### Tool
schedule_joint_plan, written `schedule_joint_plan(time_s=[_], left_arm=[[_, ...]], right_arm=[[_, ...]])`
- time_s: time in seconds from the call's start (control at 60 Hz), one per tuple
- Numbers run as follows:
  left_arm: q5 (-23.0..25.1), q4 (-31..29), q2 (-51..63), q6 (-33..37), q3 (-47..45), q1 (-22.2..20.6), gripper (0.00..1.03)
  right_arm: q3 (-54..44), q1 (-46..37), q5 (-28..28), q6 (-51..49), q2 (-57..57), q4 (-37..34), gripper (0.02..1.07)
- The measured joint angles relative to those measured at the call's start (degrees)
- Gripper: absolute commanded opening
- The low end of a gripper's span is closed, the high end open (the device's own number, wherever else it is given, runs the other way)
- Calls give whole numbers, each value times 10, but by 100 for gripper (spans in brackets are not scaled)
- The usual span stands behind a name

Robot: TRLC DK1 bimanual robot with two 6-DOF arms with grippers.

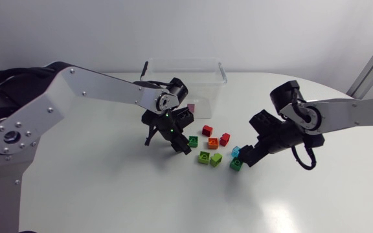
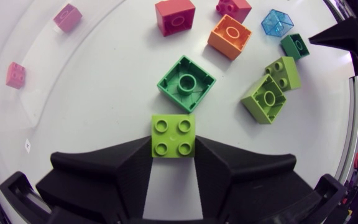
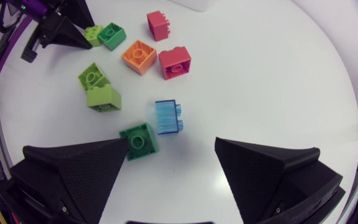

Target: Place the duplo bricks in the container

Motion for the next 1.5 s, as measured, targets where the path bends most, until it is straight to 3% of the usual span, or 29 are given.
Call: schedule_joint_plan(time_s=[0.283, 0.55, 0.65, 0.717, 1.05, 1.133, 1.3, 1.4, 1.5], left_arm=[[12, -30, -95, 0, -17, 14, 16], [31, -34, -211, -10, 15, 44, 16], [33, -32, -213, -21, 50, 55, 16], [33, -11, -213, -35, 67, 64, 16], [33, 123, -141, -122, 159, 98, 18], [21, 128, -100, -137, 188, 104, 26], [-1, 128, -27, -151, 233, 112, 73], [-5, 128, -9, -155, 237, 114, 86], [-7, 128, -5, -155, 237, 115, 88]], right_arm=[[40, 9, 4, 3, 45, 13, 96], [68, 13, 20, 17, 85, 16, 72], [68, 13, 23, 18, 89, 16, 57], [68, 13, 24, 19, 89, 16, 43], [67, 22, 30, 19, 93, 2, 39], [66, 22, 32, 20, 80, -10, 39], [66, 22, 34, 26, 19, -40, 38], [71, 24, 34, 31, -12, -59, 37], [79, 28, 34, 33, -29, -67, 37]])
